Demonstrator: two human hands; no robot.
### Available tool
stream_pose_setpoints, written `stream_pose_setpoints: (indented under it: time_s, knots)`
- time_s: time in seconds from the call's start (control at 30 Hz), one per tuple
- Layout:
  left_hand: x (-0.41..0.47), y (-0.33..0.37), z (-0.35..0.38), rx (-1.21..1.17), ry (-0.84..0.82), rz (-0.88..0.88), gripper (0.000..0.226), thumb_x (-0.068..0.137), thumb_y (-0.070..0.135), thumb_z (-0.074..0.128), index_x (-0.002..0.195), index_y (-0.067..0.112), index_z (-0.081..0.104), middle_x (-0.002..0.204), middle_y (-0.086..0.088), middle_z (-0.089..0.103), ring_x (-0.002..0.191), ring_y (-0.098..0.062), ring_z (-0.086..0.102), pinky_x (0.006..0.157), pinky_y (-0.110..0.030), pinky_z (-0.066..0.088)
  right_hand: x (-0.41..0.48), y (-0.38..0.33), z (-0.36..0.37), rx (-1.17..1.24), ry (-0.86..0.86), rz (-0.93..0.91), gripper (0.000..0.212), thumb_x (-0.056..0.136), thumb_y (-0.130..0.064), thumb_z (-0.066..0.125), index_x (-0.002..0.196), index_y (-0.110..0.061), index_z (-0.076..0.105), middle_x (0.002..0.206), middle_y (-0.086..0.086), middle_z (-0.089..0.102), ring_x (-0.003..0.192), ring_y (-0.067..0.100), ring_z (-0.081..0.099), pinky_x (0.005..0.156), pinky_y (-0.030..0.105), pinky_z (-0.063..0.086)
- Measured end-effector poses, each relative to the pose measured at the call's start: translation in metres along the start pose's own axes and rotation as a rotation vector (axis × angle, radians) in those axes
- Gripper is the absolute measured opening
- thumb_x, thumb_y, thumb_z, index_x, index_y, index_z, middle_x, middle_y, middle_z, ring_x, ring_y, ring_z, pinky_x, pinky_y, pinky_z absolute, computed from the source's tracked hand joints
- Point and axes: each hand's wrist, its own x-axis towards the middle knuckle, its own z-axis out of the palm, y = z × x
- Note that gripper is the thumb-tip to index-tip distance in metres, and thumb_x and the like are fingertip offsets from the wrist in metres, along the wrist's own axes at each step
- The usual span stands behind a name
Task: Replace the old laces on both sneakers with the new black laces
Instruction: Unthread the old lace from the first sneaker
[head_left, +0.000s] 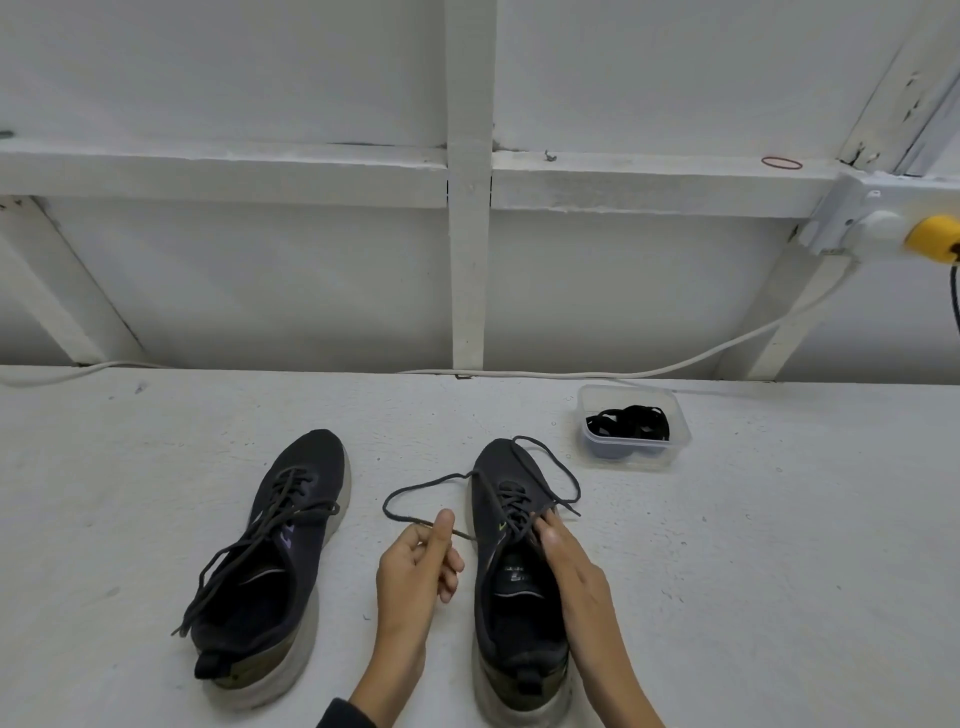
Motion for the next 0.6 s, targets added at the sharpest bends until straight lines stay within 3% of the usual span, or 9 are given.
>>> stream_pose_setpoints:
  time_s: [0.07,0.13,0.23,0.33,0.43,0.5,0.6]
  knots:
    - [-0.004,0.0,0.001,-0.034,0.016,-0.04,0.045,0.092,0.038,0.058,0.064,0.004,0.054,0.057,-0.009,0.059,0.044,-0.013,0.045,0.045,-0.022,0.039,-0.001,-0.002,-0.003,0.002,0.054,-0.02,0.039,0.09,-0.048,0.054,0.122,-0.031,0.069,0.128,-0.02,0.062,0.121,-0.007,0.052,0.104,0.018,0.038]
    - [-0.01,0.001,0.004,-0.1,0.015,-0.017,0.046,0.092,0.038,0.056,0.066,0.0,0.059,0.062,-0.011,0.063,0.05,-0.014,0.052,0.048,-0.021,0.045,0.0,-0.005,-0.009,-0.013,0.109,-0.061,0.02,0.092,-0.03,0.061,0.101,-0.025,0.078,0.113,-0.014,0.07,0.108,-0.005,0.06,0.089,0.011,0.045]
    - [-0.019,0.001,0.01,-0.121,-0.034,0.1,0.037,0.084,0.038,0.058,0.088,0.004,0.07,0.085,-0.005,0.074,0.079,-0.014,0.069,0.071,-0.022,0.054,0.005,-0.009,-0.018,-0.111,0.105,-0.137,0.015,0.086,-0.01,0.072,0.08,-0.021,0.08,0.093,-0.006,0.074,0.094,0.002,0.066,0.076,0.012,0.05]
    - [-0.024,-0.005,0.014,-0.009,-0.159,0.179,0.036,0.081,0.034,0.069,0.111,0.016,0.069,0.109,0.006,0.073,0.107,-0.007,0.066,0.092,-0.022,0.051,0.015,-0.015,-0.023,-0.21,0.044,-0.148,0.013,0.082,-0.012,0.077,0.076,-0.023,0.079,0.084,-0.006,0.074,0.083,0.006,0.067,0.072,0.017,0.051]
    - [-0.025,-0.018,0.018,0.165,-0.257,0.229,0.058,0.078,0.046,0.073,0.131,0.028,0.057,0.131,0.017,0.061,0.127,0.001,0.051,0.107,-0.024,0.041,0.027,-0.02,-0.026,-0.351,-0.014,-0.149,0.014,0.082,-0.013,0.076,0.074,-0.024,0.075,0.081,-0.008,0.072,0.078,0.005,0.065,0.07,0.019,0.05]
    - [-0.024,-0.024,0.02,0.274,-0.264,0.279,0.06,0.08,0.047,0.066,0.136,0.036,0.05,0.142,0.023,0.049,0.136,0.006,0.037,0.113,-0.022,0.032,0.032,-0.022,-0.026,-0.486,-0.073,-0.168,0.013,0.086,-0.015,0.071,0.077,-0.024,0.071,0.081,-0.008,0.07,0.08,0.006,0.064,0.074,0.026,0.052]
    - [-0.023,-0.025,0.021,0.321,-0.27,0.311,0.051,0.092,0.026,0.065,0.134,0.045,0.042,0.147,0.026,0.039,0.138,0.011,0.029,0.115,-0.015,0.026,0.037,-0.027,-0.024,-0.68,-0.097,-0.214,0.011,0.093,-0.024,0.06,0.083,-0.027,0.061,0.08,-0.01,0.067,0.077,0.006,0.063,0.074,0.031,0.053]
